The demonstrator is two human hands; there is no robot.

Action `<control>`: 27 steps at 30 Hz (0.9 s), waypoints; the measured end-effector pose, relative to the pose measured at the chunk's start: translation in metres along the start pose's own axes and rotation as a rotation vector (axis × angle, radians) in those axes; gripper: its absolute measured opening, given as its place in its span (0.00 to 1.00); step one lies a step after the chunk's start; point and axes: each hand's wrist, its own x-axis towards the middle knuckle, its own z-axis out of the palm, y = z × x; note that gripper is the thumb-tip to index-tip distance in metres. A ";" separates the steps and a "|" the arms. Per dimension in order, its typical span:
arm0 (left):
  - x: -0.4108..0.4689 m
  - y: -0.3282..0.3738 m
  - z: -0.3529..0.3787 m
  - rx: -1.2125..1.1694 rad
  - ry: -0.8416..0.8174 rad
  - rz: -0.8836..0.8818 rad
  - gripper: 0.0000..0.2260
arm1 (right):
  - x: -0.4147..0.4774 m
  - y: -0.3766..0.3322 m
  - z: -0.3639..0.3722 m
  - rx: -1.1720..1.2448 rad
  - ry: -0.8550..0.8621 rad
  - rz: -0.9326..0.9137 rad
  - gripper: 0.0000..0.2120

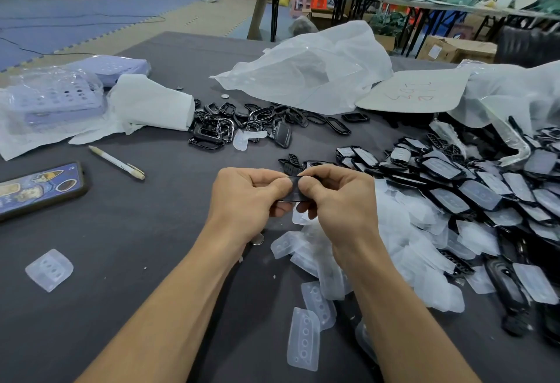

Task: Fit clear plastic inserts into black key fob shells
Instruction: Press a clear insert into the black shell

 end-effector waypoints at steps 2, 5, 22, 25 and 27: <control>0.000 0.000 0.001 -0.008 0.023 -0.001 0.05 | 0.001 0.000 -0.001 -0.017 0.015 -0.006 0.16; 0.002 0.001 0.001 -0.032 0.063 -0.031 0.08 | -0.002 -0.001 -0.003 -0.251 0.009 -0.147 0.14; 0.001 -0.005 -0.005 -0.067 0.135 -0.100 0.08 | 0.030 -0.039 -0.108 -0.871 0.386 0.006 0.36; 0.001 -0.009 -0.007 0.167 0.178 -0.041 0.07 | 0.025 -0.027 -0.097 -0.870 0.387 -0.020 0.38; 0.001 -0.008 -0.007 0.324 0.224 0.000 0.06 | 0.018 -0.013 -0.074 -0.876 0.384 -0.121 0.35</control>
